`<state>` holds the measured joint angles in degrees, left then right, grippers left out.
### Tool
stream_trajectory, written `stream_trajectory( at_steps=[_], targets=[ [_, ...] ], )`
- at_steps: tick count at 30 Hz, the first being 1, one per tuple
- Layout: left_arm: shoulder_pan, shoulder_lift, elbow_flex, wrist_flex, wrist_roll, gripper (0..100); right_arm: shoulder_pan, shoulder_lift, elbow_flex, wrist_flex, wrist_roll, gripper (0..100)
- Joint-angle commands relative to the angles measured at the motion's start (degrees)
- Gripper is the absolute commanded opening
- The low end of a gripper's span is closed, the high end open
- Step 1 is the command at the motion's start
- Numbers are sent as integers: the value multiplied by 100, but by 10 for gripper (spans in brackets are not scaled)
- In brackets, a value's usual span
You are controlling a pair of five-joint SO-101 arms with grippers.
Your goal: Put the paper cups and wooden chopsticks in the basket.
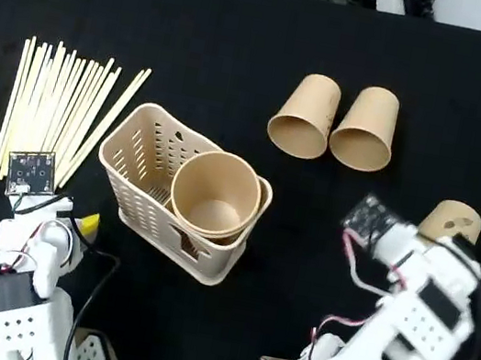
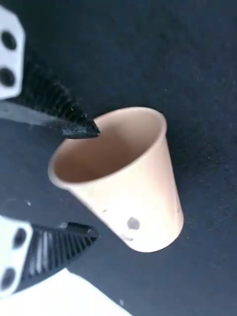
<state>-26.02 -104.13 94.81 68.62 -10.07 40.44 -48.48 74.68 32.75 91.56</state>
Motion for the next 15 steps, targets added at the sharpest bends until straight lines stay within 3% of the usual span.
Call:
stream_trajectory(
  at_steps=[1,6,12,15],
  targets=[
    [22,-35,-22,-88,-53,317,44,-154,840,-1987,79,286],
    [22,-35,-22,-88,-53,317,-79,-145,1147,-2664,88,266],
    [22,-35,-22,-88,-53,317,-211,-154,971,-2690,44,7],
    [22,-35,-22,-88,-53,317,-132,-189,822,-2673,-149,10]
  ],
)
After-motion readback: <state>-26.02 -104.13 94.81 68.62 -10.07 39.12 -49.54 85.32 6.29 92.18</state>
